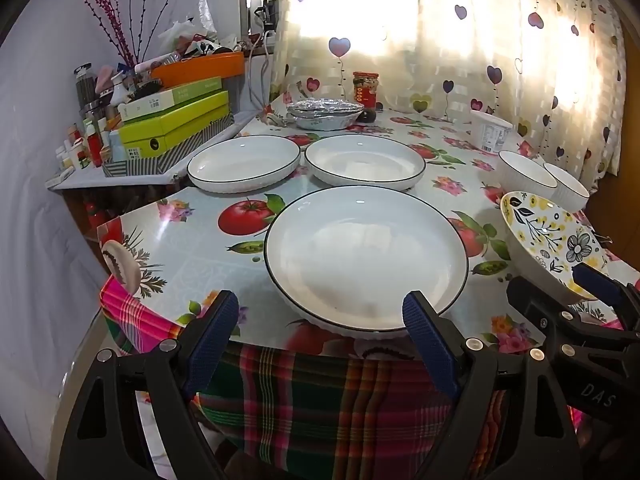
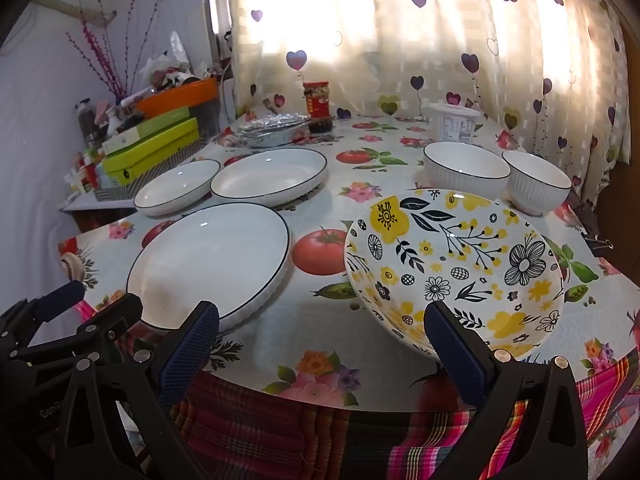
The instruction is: Organize plates and bowls
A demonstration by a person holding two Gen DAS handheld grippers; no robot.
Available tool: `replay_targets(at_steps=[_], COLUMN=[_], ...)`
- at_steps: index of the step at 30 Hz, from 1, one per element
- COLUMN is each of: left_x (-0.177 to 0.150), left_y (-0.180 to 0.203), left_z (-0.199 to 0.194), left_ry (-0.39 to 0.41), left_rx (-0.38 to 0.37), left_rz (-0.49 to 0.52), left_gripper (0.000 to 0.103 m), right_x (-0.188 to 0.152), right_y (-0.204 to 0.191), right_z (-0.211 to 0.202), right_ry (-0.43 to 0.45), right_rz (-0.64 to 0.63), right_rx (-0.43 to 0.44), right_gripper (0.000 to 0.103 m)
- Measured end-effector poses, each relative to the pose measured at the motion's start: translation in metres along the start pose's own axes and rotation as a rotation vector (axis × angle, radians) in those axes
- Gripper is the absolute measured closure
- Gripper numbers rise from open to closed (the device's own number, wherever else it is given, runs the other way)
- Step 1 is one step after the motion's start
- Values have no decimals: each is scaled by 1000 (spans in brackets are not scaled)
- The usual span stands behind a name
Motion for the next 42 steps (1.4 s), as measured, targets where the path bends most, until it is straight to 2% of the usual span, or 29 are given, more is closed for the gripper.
replay_targets(at_steps=[8,14,23,42], left_x=[-3,-5,-3,-5], left_y=[5,0,-16,-18], left_z=[0,3,6,11], left_ry=[-4,-17,-26,-38], left_rx=[-8,-50,9,32], left_rz=[-9,-80,-85,-73], left_gripper=[18,18,18,18], right_x=[0,1,2,-1], right_y=[0,-1,0,-5], right_z=[1,2,2,8], right_ry=[-3,-1,-2,-10], right_rz=[-2,-1,-3,-10], right_rx=[4,1,1,6], right_gripper=[0,0,0,0])
Point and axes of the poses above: each gripper's, at about its wrist camera, not at the fingertips, and z roughly the way its jaws point, y to its right, x to its top, the point moved 3 cm from there along z, roughly the way its jaws point, and after that the axes turned 14 degrees about y, right-handed, at the moved point
